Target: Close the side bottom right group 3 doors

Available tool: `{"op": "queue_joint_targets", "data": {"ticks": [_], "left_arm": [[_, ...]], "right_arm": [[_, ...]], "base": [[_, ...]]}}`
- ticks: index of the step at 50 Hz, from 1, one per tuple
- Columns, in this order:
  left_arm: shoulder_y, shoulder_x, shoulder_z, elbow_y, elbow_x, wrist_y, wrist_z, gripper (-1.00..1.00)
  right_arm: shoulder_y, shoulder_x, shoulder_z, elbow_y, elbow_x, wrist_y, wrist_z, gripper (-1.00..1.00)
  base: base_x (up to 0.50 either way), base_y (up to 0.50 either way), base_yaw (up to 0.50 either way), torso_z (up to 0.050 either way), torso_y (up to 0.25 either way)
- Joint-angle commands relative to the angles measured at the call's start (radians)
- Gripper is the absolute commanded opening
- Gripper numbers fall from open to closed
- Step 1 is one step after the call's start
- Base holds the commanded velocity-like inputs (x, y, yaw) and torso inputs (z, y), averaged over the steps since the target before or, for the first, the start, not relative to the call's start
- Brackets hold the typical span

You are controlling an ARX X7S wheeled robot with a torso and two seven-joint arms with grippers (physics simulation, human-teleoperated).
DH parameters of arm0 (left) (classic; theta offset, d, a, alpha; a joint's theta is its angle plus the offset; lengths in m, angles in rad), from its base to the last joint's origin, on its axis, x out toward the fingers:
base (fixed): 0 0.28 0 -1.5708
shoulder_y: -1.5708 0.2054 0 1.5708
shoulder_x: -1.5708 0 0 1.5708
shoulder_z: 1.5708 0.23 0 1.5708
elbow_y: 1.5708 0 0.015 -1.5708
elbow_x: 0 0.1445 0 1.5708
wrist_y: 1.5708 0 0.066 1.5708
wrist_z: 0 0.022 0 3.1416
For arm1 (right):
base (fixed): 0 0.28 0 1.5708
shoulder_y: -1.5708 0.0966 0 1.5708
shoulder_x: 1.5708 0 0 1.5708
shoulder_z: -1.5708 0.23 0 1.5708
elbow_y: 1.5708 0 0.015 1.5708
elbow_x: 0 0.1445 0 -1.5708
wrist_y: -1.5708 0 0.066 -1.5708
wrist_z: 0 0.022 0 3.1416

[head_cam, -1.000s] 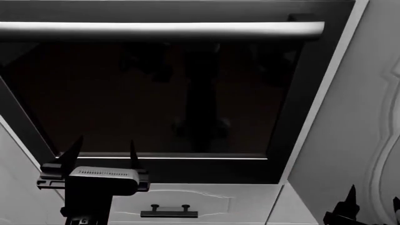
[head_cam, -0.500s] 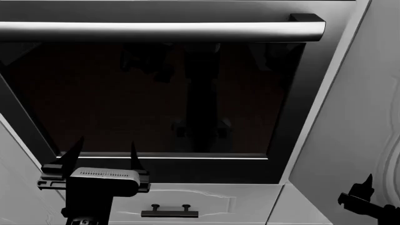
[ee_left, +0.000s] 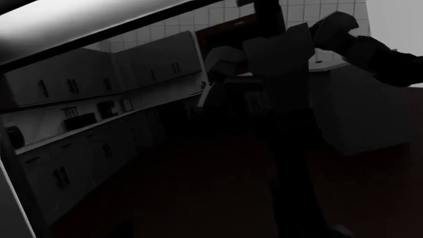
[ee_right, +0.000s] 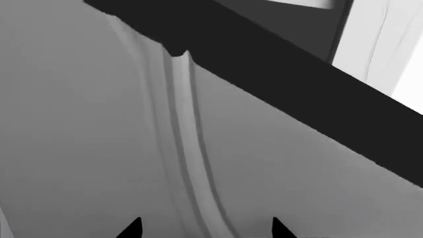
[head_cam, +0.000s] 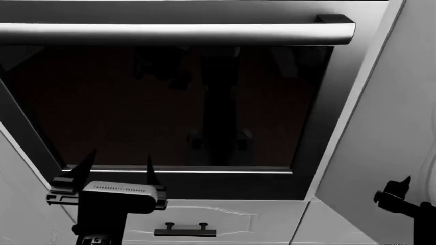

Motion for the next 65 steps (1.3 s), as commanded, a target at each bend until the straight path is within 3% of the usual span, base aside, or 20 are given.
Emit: {"op": "queue_joint_targets", "data": {"ticks": [1, 20, 65], "left_arm": [[-0.014, 0.004, 0.007, 0.000, -0.002, -0.016, 0.005, 1.00], [-0.017, 0.008, 0.015, -0.005, 0.004, -0.018, 0.004, 1.00], [-0.013, 0.012, 0.020, -0.025, 0.007, -0.007, 0.004, 1.00]], "right_arm": [[0.152, 0.015, -0.002, 0.107, -0.061, 0.029, 0.005, 1.00], [0.303, -0.040, -0.070, 0.307, -0.130, 0.036, -0.055, 1.00], [0.639, -0.095, -0.187, 0.484, -0.222, 0.133, -0.135, 1.00]], "base": [[0.00, 0.00, 0.00, 0.000, 0.000], [0.00, 0.00, 0.00, 0.000, 0.000], [0.01, 0.00, 0.00, 0.000, 0.000]]}}
